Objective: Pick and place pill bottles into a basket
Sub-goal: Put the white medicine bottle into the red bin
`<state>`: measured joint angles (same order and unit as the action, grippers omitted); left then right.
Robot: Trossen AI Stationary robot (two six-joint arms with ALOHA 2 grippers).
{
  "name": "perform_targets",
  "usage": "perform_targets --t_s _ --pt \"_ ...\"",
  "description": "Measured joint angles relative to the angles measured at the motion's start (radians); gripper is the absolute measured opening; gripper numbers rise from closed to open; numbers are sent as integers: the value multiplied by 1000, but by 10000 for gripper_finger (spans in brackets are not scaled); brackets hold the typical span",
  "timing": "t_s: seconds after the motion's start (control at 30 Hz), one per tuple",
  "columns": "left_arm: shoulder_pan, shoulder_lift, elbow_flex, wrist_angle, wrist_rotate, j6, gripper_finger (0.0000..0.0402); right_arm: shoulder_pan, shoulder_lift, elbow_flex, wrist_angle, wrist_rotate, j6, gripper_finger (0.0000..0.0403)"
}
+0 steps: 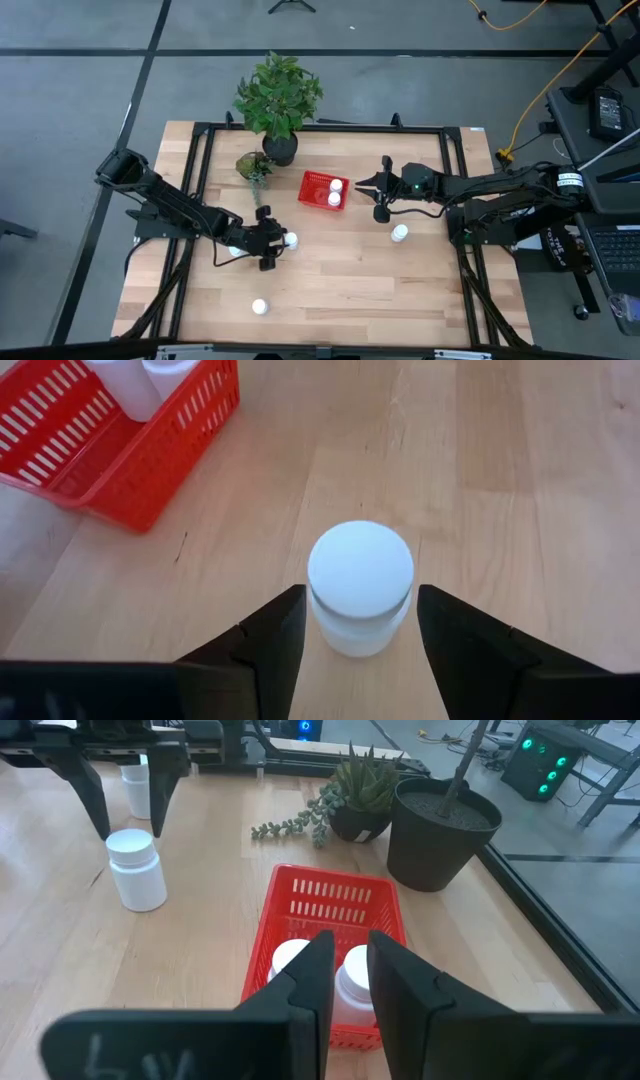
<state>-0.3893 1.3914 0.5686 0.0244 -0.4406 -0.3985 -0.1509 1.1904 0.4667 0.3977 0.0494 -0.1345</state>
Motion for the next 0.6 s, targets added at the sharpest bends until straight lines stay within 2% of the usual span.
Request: perform_targets --t_s 0.27,0.4,0.6 --pt "28 20 0 12 18 5 187 0 0 0 0 0 0 68" --pt "47 54 1 59 62 26 187 0 0 0 0 0 0 68" --pt "52 74 1 120 68 86 187 0 0 0 0 0 0 68"
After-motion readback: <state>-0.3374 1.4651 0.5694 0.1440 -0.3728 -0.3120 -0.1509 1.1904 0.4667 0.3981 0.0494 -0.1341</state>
